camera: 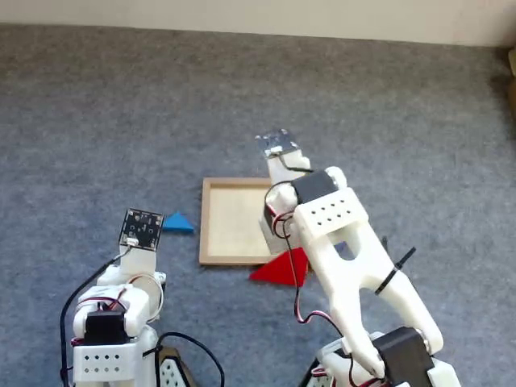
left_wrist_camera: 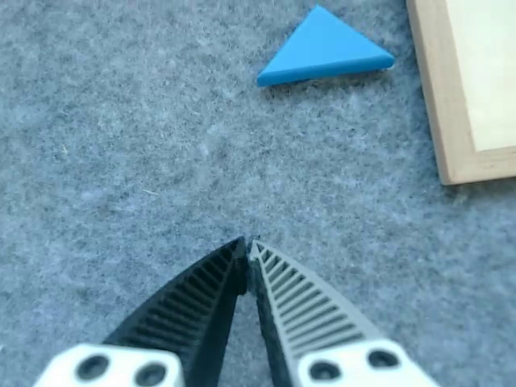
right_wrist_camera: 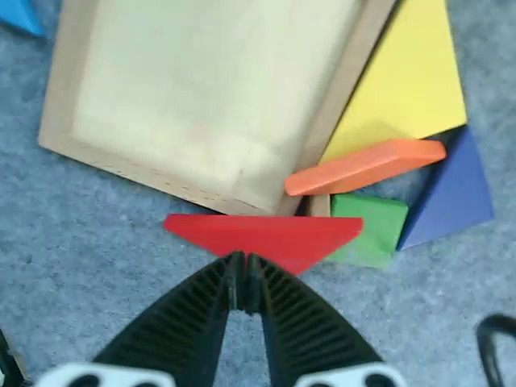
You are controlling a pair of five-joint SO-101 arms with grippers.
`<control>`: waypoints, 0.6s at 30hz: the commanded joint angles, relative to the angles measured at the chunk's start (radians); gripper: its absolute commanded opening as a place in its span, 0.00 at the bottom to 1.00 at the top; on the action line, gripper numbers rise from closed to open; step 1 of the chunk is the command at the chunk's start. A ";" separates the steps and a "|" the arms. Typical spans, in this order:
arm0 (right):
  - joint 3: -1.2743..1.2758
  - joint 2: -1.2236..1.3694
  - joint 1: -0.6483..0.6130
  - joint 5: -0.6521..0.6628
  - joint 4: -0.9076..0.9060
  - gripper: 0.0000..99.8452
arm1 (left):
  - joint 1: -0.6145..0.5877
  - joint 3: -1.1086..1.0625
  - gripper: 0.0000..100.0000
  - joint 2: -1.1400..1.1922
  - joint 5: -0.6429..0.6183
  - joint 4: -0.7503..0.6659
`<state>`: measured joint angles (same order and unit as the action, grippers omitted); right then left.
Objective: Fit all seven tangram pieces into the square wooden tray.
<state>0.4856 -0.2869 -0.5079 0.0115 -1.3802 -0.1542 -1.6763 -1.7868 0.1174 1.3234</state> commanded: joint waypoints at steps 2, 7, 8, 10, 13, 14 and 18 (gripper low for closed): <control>0.134 -0.007 0.018 -0.002 0.166 0.00 | -0.004 -0.021 0.04 -0.028 -0.009 0.003; 0.275 -0.005 0.018 -0.003 0.372 0.00 | -0.004 -0.021 0.04 -0.028 -0.009 0.003; 0.294 -0.005 0.018 -0.003 0.403 0.00 | -0.004 -0.021 0.04 -0.028 -0.009 0.003; 0.318 -0.004 0.018 -0.003 0.443 0.00 | -0.004 -0.021 0.04 -0.028 -0.009 0.003; 0.326 -0.004 0.018 -0.005 0.463 0.00 | -0.004 -0.021 0.04 -0.028 -0.009 0.003; 0.325 0.001 0.016 -0.006 0.463 0.00 | -0.004 -0.021 0.04 -0.028 -0.009 0.003; 0.321 0.081 0.016 -0.009 0.463 0.00 | -0.004 -0.021 0.04 -0.028 -0.009 0.003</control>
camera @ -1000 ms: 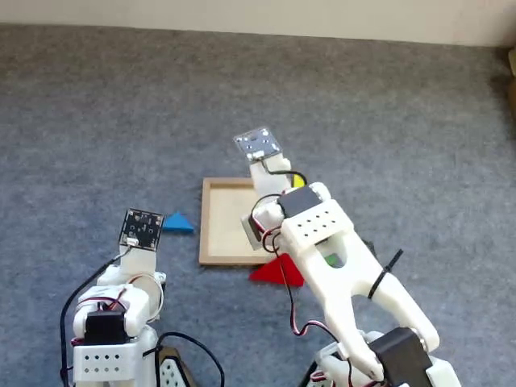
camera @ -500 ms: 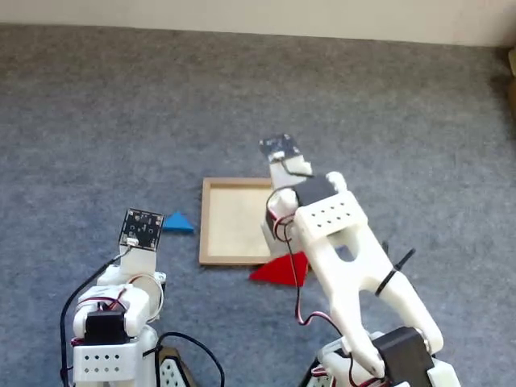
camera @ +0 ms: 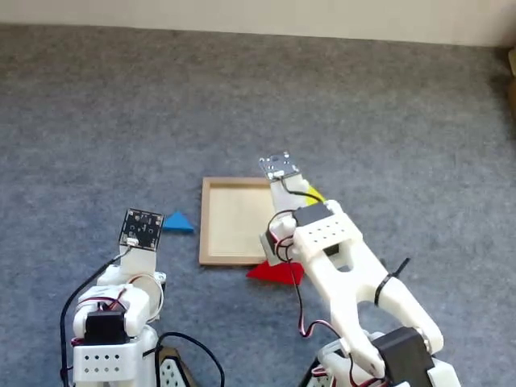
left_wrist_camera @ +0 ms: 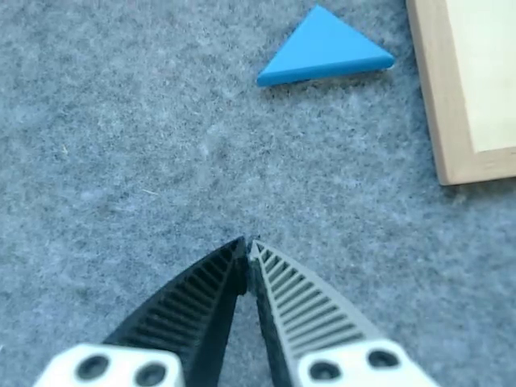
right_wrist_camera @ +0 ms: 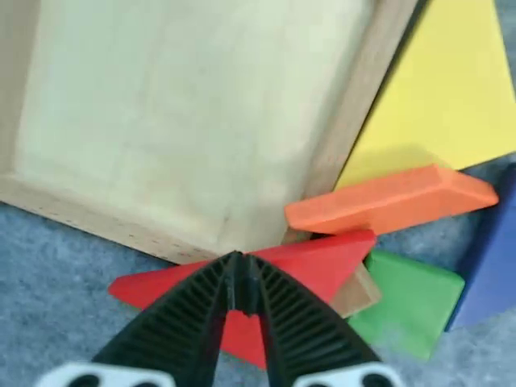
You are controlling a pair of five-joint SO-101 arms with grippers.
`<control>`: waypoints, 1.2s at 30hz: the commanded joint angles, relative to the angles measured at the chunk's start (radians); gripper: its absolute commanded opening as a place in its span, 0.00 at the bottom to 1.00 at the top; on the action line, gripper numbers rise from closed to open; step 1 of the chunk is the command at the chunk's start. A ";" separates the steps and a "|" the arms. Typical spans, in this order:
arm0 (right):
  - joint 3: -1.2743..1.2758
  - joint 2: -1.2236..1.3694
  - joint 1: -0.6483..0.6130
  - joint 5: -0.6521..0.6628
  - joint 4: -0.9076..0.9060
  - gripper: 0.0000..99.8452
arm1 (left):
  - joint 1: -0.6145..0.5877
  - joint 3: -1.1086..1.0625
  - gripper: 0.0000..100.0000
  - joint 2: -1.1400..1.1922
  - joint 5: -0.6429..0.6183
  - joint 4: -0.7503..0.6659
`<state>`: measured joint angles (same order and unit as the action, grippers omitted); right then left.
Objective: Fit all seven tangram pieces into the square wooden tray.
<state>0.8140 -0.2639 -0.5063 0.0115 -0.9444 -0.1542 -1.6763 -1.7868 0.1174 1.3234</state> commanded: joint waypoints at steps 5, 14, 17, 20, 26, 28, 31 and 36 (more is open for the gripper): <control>-0.096 0.180 0.010 -0.009 0.041 0.00 | -0.004 -0.021 0.04 -0.028 -0.009 0.003; -0.249 0.271 -0.015 -0.011 0.038 0.00 | -0.004 -0.021 0.04 -0.028 -0.009 0.003; -0.297 0.271 -0.042 -0.011 0.038 0.00 | -0.004 -0.021 0.04 -0.028 -0.009 0.003; -0.338 0.269 -0.061 -0.011 0.033 0.00 | -0.004 -0.021 0.04 -0.028 -0.009 0.003; -0.486 0.268 -0.061 -0.011 -0.134 0.00 | -0.004 -0.021 0.04 -0.028 -0.009 0.003; -0.545 0.268 -0.058 -0.011 -0.214 0.00 | -0.004 -0.021 0.04 -0.028 -0.009 0.003; -0.625 0.268 -0.058 -0.011 -0.346 0.00 | -0.004 -0.021 0.04 -0.028 -0.009 0.003; -0.691 0.268 -0.074 -0.011 -0.555 0.00 | -0.004 -0.021 0.04 -0.028 -0.009 0.003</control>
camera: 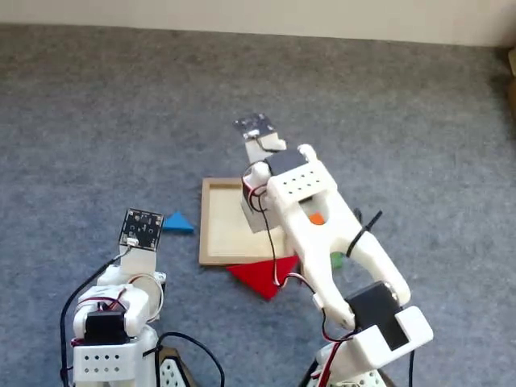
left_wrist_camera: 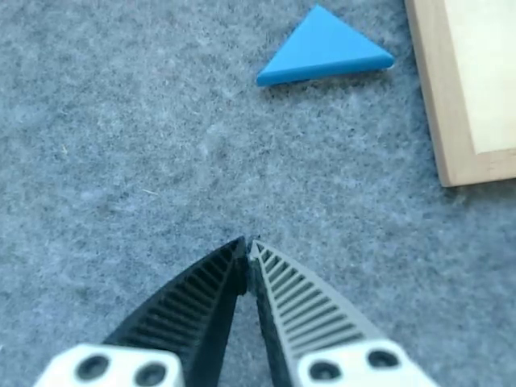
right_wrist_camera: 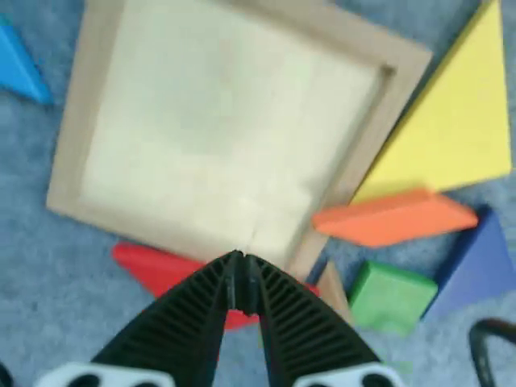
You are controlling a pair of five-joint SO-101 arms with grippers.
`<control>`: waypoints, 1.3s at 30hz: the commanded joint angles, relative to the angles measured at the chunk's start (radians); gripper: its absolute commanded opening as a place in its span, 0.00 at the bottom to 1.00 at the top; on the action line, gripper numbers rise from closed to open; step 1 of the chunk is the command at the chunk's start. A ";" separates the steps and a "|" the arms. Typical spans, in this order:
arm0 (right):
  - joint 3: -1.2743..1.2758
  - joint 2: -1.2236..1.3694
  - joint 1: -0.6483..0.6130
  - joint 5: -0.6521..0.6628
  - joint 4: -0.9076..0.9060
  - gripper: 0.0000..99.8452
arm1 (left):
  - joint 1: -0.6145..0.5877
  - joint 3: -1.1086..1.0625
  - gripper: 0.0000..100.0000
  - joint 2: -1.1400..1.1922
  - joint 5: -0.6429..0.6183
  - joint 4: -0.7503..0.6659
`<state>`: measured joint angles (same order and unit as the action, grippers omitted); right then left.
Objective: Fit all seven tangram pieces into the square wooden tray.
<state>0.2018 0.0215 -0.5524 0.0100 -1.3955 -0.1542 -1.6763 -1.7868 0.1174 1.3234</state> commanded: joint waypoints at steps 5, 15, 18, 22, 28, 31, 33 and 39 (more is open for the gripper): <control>0.004 -0.028 -0.070 -0.009 -0.117 0.00 | -0.004 -0.021 0.04 -0.028 -0.009 0.003; 0.481 -0.335 -0.163 -0.035 0.134 0.00 | -0.004 -0.021 0.04 -0.028 -0.009 0.003; 0.593 -0.323 -0.159 -0.066 0.252 0.00 | -0.004 -0.021 0.04 -0.028 -0.009 0.003; 0.650 -0.275 -0.157 -0.072 0.361 0.00 | -0.004 -0.021 0.04 -0.028 -0.009 0.003; 0.591 -0.262 -0.099 -0.071 0.409 0.00 | -0.004 -0.021 0.04 -0.028 -0.009 0.003; 0.539 -0.254 -0.068 -0.072 0.412 0.00 | -0.004 -0.021 0.04 -0.028 -0.009 0.003; 0.513 -0.254 -0.061 -0.072 0.415 0.00 | -0.004 -0.021 0.04 -0.028 -0.009 0.003; 0.456 -0.252 -0.061 -0.074 0.476 0.00 | -0.004 -0.021 0.04 -0.028 -0.009 0.003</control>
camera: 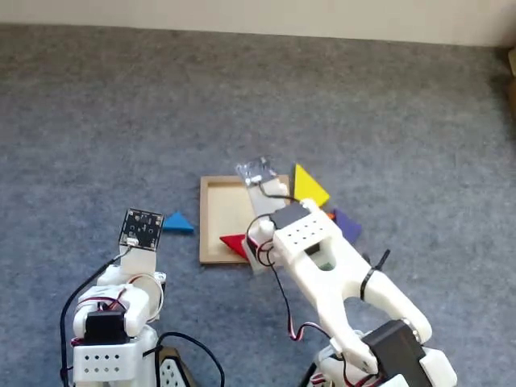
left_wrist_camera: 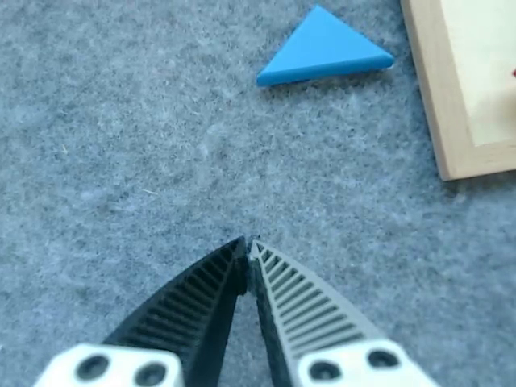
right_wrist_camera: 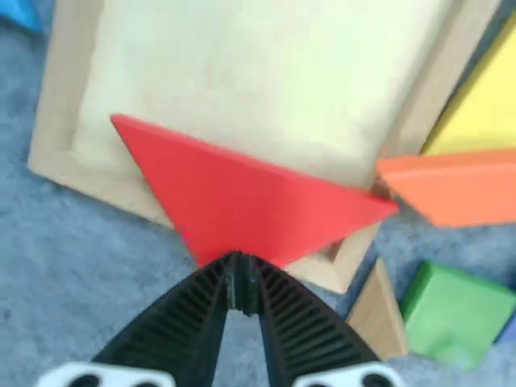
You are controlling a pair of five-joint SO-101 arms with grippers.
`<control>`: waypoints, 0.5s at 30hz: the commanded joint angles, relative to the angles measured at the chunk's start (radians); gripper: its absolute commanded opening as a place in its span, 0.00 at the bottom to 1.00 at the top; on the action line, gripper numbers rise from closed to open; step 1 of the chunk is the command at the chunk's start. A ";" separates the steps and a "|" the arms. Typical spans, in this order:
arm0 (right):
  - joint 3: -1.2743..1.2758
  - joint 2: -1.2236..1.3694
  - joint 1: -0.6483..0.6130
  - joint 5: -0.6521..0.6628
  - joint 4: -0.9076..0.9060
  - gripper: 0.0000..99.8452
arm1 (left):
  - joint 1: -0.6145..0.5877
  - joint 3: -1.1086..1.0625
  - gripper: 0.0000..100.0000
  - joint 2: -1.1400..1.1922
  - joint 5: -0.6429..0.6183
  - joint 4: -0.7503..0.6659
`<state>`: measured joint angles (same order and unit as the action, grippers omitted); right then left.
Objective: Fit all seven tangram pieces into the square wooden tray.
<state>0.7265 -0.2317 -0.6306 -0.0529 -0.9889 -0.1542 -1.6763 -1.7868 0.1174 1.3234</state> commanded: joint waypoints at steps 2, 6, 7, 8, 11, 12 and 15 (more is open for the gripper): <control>-0.067 0.001 0.018 -0.011 0.142 0.00 | -0.004 -0.021 0.04 -0.028 -0.009 0.003; -0.067 -0.001 0.016 -0.011 0.194 0.00 | -0.004 -0.021 0.04 -0.028 -0.009 0.003; -0.067 -0.010 0.018 -0.011 0.193 0.00 | -0.004 -0.021 0.04 -0.028 -0.009 0.003; -0.070 -0.012 0.018 -0.011 0.185 0.00 | -0.004 -0.021 0.04 -0.028 -0.009 0.003; -0.077 -0.012 0.016 -0.011 0.081 0.00 | -0.004 -0.021 0.04 -0.028 -0.009 0.003; -0.090 -0.013 0.016 -0.011 0.050 0.00 | -0.004 -0.021 0.04 -0.028 -0.009 0.003; -0.151 -0.012 0.018 -0.011 -0.051 0.00 | -0.004 -0.021 0.04 -0.028 -0.009 0.003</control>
<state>0.6790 -0.2302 -0.6260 -0.0529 -0.9521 -0.1542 -1.6763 -1.7868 0.1174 1.3234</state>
